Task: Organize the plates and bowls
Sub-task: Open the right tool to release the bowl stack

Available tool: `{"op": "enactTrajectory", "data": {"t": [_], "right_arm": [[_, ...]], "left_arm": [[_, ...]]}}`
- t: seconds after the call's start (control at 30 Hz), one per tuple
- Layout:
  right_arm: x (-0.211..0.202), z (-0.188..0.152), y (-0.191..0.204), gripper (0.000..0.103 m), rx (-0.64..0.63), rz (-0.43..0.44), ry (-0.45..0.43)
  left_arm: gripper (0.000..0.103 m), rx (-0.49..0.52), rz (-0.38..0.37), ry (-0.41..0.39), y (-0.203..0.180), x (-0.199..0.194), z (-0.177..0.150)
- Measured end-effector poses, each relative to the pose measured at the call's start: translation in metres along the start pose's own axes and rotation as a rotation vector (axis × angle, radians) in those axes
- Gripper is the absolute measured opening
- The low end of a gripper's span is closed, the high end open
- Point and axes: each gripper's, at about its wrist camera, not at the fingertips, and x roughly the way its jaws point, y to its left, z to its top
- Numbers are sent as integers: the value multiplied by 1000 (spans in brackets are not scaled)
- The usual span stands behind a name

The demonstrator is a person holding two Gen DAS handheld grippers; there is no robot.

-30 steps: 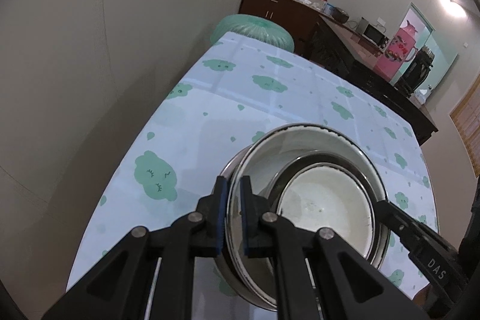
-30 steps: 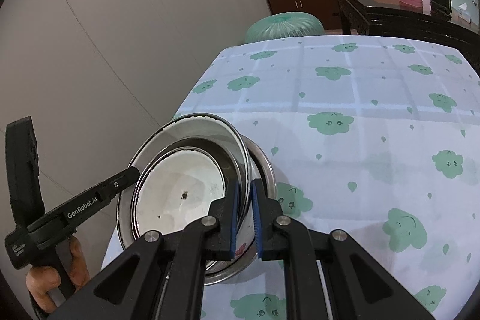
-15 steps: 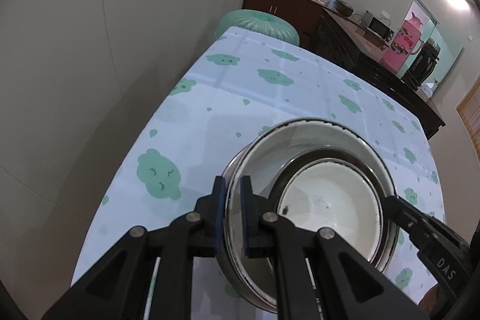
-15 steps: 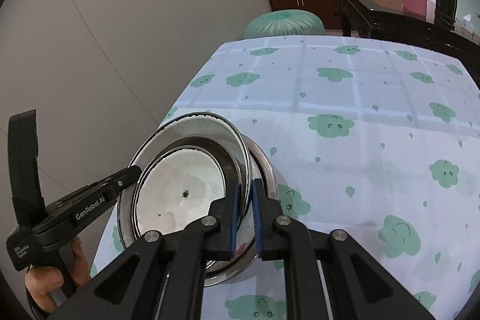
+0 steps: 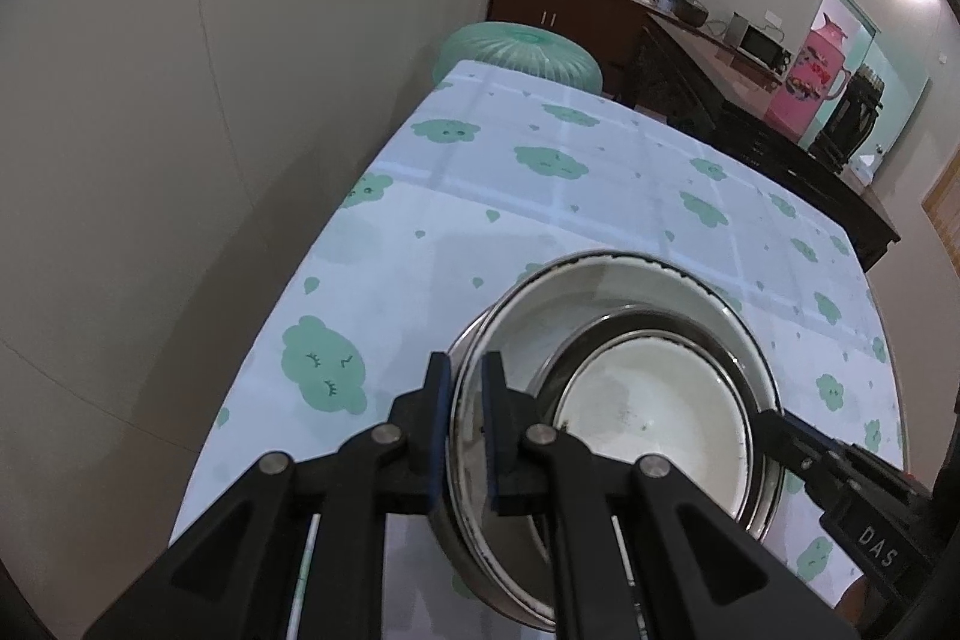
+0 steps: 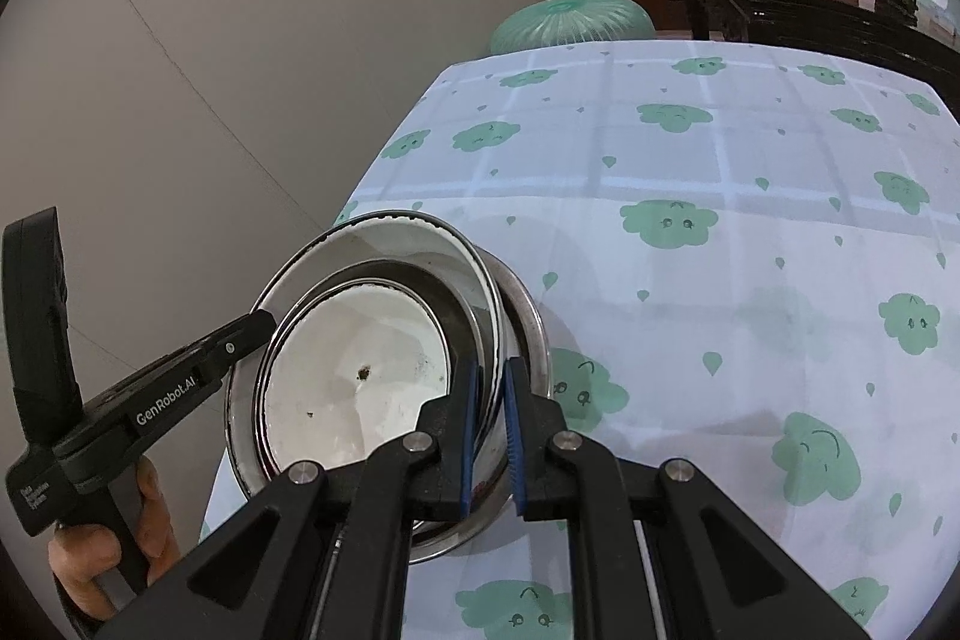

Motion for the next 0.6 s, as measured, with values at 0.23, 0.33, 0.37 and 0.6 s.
{"op": "enactTrajectory", "data": {"t": [0.23, 0.33, 0.37, 0.6], "right_arm": [[-5, -3, 7, 14, -39, -65, -89], [-21, -7, 6, 15, -55, -98, -200], [-24, -9, 4, 20, -52, -88, -217], [-44, -32, 5, 39, -64, -54, -351]], "left_arm": [[8, 31, 36, -83, -4, -9, -5], [30, 63, 88, -140, -9, -16, -8], [39, 65, 93, -148, -9, -17, -10], [57, 11, 65, -208, 3, -28, -25]]}}
